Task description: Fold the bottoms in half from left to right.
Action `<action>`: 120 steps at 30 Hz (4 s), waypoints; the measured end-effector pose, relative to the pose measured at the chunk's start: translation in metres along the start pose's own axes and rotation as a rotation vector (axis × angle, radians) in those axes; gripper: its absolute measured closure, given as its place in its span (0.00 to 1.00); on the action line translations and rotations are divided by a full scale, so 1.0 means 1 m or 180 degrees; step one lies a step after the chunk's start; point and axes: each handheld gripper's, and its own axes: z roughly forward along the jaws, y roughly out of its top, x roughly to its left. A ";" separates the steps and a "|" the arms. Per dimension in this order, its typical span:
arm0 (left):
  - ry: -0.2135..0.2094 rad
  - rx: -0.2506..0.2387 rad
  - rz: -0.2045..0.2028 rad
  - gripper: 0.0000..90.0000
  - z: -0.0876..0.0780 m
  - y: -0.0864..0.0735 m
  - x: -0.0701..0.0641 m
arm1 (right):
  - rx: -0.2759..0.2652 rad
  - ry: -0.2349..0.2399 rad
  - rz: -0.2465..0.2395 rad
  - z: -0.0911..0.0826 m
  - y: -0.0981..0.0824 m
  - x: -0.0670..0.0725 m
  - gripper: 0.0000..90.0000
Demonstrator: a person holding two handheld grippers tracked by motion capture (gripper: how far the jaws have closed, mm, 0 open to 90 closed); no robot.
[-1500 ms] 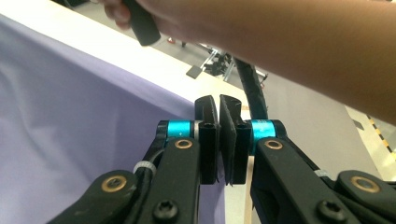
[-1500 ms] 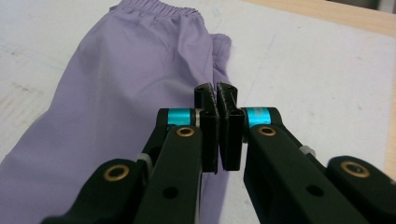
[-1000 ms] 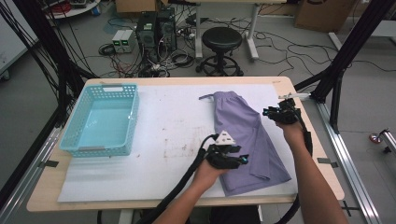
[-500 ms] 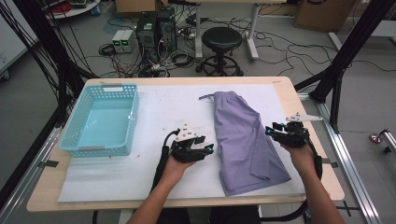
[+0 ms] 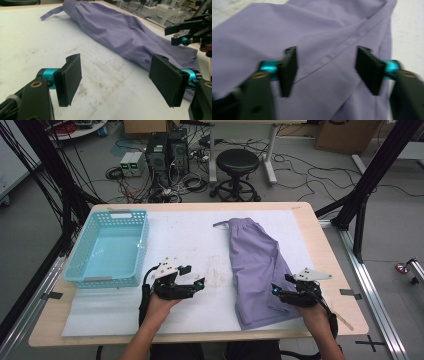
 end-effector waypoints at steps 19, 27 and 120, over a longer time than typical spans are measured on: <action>-0.0056 0.0098 0.0046 0.37 -0.026 -0.011 -0.004 | 0.0441 0.0042 -0.0184 0.006 -0.007 0.025 0.99; -0.0032 0.0085 -0.0010 0.38 -0.027 -0.013 -0.002 | 0.0007 -0.0081 0.0295 -0.039 -0.012 -0.008 0.99; -0.0019 0.0406 -0.0091 0.63 0.063 0.013 -0.029 | 0.0379 -0.0288 0.0282 -0.034 -0.032 -0.033 1.00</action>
